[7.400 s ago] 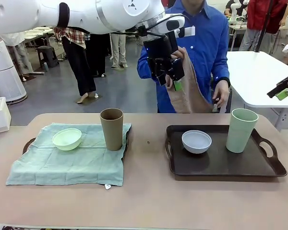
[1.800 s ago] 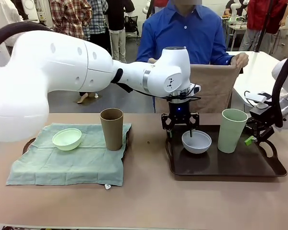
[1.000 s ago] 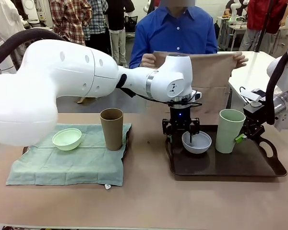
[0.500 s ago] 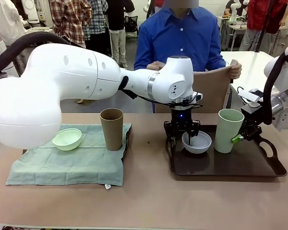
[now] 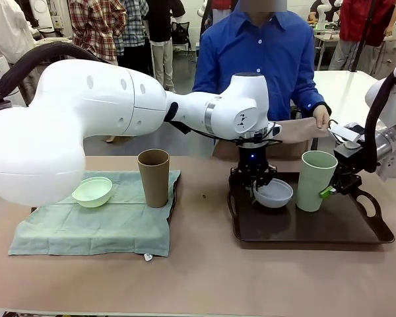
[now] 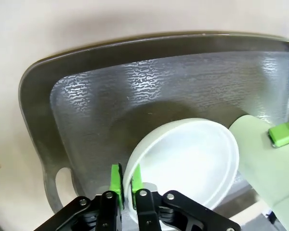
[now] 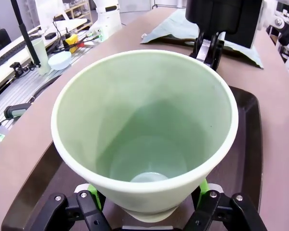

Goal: Set up a tray with a mat and arrange the tableware.
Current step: Pick up the Picnic Bowl and Reusable plastic cup from the Handle tray in front of the human's position and hold them in the air.

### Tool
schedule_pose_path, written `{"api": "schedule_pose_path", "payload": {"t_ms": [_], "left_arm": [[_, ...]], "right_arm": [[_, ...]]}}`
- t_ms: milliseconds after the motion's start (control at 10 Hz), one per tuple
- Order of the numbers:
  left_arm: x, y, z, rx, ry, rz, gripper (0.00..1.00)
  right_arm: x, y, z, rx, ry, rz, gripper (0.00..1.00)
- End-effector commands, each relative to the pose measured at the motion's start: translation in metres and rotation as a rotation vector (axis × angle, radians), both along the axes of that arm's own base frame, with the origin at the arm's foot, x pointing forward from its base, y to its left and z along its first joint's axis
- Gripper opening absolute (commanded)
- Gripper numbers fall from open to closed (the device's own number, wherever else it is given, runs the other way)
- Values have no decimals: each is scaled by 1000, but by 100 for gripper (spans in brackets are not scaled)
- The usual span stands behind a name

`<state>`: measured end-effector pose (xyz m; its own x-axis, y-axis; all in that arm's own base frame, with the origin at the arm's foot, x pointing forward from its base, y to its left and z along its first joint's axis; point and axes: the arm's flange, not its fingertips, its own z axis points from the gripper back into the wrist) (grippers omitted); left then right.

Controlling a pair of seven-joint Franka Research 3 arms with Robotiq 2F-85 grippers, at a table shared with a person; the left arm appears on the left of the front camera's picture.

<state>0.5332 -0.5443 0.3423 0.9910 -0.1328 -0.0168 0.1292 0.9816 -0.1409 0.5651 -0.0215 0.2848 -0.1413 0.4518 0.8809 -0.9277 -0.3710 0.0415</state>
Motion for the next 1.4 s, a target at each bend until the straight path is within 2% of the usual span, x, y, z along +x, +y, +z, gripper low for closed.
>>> {"api": "schedule_pose_path", "payload": {"t_ms": [0, 100, 200, 300, 800, 1100, 1300], "left_arm": [[-6, 3, 10, -7, -2, 16, 0], [-9, 7, 15, -13, -7, 14, 0], [-18, 11, 30, -35, -32, 7, 0], [-28, 15, 49, -49, -70, -3, 0], [-74, 31, 143, -80, -229, -6, 0], [-100, 39, 174, -91, -298, 24, 0], [-115, 44, 188, -113, -346, 34, 0]], "right_arm": [[-18, -3, 7, -18, -23, -6, 22], [-25, -5, 17, -18, -21, -13, 22], [-38, -10, 33, -13, -43, -30, 0], [-51, -16, 52, -31, -58, -51, 22], [-120, -44, 149, -22, -203, -106, 22], [-163, -53, 192, -5, -272, -106, 22], [-179, -57, 209, -10, -287, -105, 22]]}}
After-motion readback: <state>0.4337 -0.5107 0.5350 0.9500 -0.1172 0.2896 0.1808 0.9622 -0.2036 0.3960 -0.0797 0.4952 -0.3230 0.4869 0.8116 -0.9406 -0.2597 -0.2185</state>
